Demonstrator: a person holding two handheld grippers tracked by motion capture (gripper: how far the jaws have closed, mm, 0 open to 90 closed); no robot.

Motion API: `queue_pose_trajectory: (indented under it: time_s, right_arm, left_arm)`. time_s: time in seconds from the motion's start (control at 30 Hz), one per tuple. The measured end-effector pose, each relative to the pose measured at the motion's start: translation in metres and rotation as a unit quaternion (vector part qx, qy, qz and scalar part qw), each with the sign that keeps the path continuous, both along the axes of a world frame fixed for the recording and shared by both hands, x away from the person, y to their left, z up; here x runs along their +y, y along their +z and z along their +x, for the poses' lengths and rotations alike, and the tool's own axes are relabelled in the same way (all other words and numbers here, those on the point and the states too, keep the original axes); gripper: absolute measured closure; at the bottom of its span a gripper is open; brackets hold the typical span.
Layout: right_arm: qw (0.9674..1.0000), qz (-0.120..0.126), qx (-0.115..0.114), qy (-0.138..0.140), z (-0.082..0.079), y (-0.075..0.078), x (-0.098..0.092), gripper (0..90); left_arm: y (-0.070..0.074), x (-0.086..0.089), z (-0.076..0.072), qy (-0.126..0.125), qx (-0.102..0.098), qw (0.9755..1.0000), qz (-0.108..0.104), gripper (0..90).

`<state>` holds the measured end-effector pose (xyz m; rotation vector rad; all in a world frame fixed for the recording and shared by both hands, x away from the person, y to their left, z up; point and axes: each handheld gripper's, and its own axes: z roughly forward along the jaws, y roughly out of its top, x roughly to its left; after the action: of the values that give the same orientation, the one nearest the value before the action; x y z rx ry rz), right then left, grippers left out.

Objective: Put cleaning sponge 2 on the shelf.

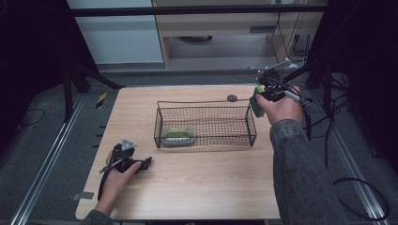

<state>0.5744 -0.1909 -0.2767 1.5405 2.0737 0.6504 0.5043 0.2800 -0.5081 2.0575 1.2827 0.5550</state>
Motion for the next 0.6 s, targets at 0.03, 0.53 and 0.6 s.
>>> queue_pose_trajectory:
  time_s: [0.03, 0.53, 0.6]
  right_arm:
    - [1.0, 0.002, -0.002, 0.0, 0.0014, -0.0003, 0.0015, 65.1]
    - [0.9999, 0.017, 0.0, 0.001, 0.0108, -0.0054, 0.007, 65.1]
    - [0.9999, 0.017, 0.0, 0.0, 0.0113, -0.0065, 0.0078, 65.1]
  left_arm:
    - [0.0, 0.0, 0.0, 0.0, 0.0, 1.0, 0.0, 0.0]
    - [0.0, -0.0002, -0.0001, 0.002, 0.0, 1.0, 0.0, 0.0]
    - [0.0, -0.0001, -0.0001, 0.002, 0.0, 1.0, 0.0, 0.0]
